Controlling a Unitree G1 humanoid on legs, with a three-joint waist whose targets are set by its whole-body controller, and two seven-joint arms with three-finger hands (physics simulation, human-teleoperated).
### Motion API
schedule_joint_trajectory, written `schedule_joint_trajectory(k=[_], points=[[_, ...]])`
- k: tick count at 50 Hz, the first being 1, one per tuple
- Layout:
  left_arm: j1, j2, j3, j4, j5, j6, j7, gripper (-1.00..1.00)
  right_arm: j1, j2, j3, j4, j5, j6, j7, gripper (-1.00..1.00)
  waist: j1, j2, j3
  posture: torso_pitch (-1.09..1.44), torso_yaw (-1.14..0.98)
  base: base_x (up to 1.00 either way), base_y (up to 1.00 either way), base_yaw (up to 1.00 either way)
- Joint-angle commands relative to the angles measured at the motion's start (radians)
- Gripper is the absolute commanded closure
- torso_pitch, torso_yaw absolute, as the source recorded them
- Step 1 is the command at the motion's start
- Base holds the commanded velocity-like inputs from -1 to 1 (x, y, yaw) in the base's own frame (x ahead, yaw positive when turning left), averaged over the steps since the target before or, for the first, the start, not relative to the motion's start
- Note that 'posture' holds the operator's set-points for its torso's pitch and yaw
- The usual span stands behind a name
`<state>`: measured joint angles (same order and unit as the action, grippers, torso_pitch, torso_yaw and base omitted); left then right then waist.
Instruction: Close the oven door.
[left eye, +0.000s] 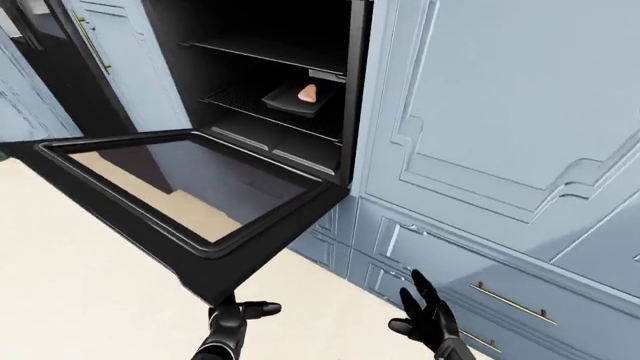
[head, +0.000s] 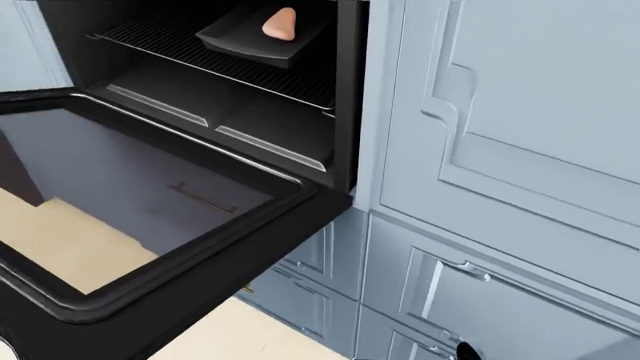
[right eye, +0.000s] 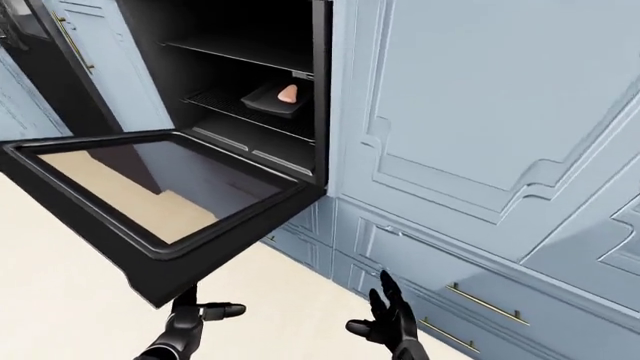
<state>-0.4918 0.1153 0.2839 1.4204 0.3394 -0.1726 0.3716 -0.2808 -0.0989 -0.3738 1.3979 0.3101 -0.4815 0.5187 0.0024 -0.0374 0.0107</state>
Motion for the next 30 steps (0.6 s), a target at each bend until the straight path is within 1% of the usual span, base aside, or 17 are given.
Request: schedule_joint_trajectory(k=[1,5,7,8,9,10,11,13,15,16,18,19,20,22,28,29,30], points=[[-0.027,0.017,0.0,-0.034,0.001,-0.024,0.015,-1.0,-0.017,0.004,0.004,-0.014,-0.009,-0.01,0.006,-1.0,0.001,0.006,-0.014,0.0,0.0,0.0,0.0,0.59],[-0.028,0.017,0.0,-0.034,-0.002,-0.025,0.013,-1.0,-0.017,0.002,0.003,-0.015,-0.012,-0.016,0.002,-1.0,-0.002,0.075,-0.017,0.0,0.0,0.0,0.0,0.59],[-0.03,0.02,0.002,-0.035,-0.007,-0.024,0.007,-1.0,-0.019,0.004,0.003,-0.015,-0.011,-0.018,0.002,-1.0,-0.001,0.128,-0.026,0.0,0.0,0.0,0.0,0.59],[-0.031,0.021,0.003,-0.035,-0.007,-0.023,0.006,-1.0,-0.021,0.006,0.004,-0.014,-0.013,-0.016,0.001,-1.0,0.007,0.169,-0.042,0.0,0.0,0.0,0.0,0.59],[-0.031,0.023,0.005,-0.035,-0.01,-0.021,0.005,-1.0,-0.024,0.007,0.005,-0.014,-0.015,-0.014,-0.001,-1.0,0.015,0.122,-0.027,0.0,0.0,0.0,0.0,0.59],[-0.031,0.022,0.005,-0.035,-0.011,-0.022,0.004,-1.0,-0.025,0.008,0.005,-0.014,-0.016,-0.013,-0.001,-1.0,0.012,0.127,-0.032,0.0,0.0,0.0,0.0,0.59],[-0.032,0.022,0.005,-0.035,-0.012,-0.022,0.004,-1.0,-0.025,0.009,0.002,-0.014,-0.013,-0.002,0.01,-1.0,0.004,0.114,-0.019,0.0,0.0,0.0,0.0,0.0],[-0.03,0.02,0.001,-0.034,-0.008,-0.022,0.002,-1.0,-0.023,0.012,-0.014,-0.014,0.005,0.012,0.022,-1.0,-0.003,0.092,-0.019,0.0,0.0,0.0,0.0,0.0],[-0.032,0.022,0.005,-0.034,-0.011,-0.014,-0.003,-1.0,-0.012,0.012,-0.017,-0.014,0.013,0.007,0.03,-1.0,-0.005,0.071,0.004,0.0,0.0,0.0,0.0,0.0],[-0.032,0.024,0.01,-0.034,-0.016,-0.008,-0.01,-1.0,-0.006,0.008,-0.021,-0.014,0.022,0.002,0.037,-1.0,-0.006,0.059,0.007,0.0,0.0,0.0,0.0,0.0],[-0.035,0.026,0.014,-0.035,-0.019,-0.004,-0.011,-1.0,0.005,0.004,-0.029,-0.014,0.046,-0.005,0.054,-1.0,-0.006,0.014,0.0,0.0,0.0,0.0,0.0,0.0],[-0.034,0.026,0.014,-0.035,-0.02,-0.005,-0.009,-1.0,0.01,0.002,-0.025,-0.014,0.047,-0.004,0.047,-1.0,-0.007,0.01,0.008,0.0,0.0,0.0,0.0,0.0],[-0.033,0.026,0.014,-0.035,-0.02,-0.005,-0.009,-1.0,0.012,0.002,-0.027,-0.014,0.055,-0.006,0.053,-1.0,-0.005,0.029,0.005,0.0,0.0,0.0,0.0,0.0],[-0.031,0.024,0.011,-0.035,-0.018,-0.009,-0.005,-1.0,0.013,0.002,-0.024,-0.013,0.059,0.006,0.044,-1.0,-0.009,0.027,-0.008,0.0,0.0,0.0,0.0,0.0],[-0.022,0.015,-0.001,-0.034,0.0,-0.02,0.001,-1.0,0.007,0.003,-0.016,-0.013,0.064,0.013,0.043,-1.0,-0.016,0.036,-0.024,0.0,0.0,0.0,0.0,0.0],[-0.022,0.015,-0.001,-0.034,0.001,-0.019,0.004,-1.0,0.006,0.003,-0.016,-0.013,0.065,0.016,0.043,-1.0,-0.013,0.039,-0.049,0.0,0.0,0.12,0.0,0.0],[-0.022,0.015,-0.002,-0.034,0.003,-0.018,0.006,-1.0,0.005,0.002,-0.017,-0.014,0.069,0.013,0.047,-1.0,-0.009,0.044,-0.03,0.0,0.0,0.2,0.0,0.0]])
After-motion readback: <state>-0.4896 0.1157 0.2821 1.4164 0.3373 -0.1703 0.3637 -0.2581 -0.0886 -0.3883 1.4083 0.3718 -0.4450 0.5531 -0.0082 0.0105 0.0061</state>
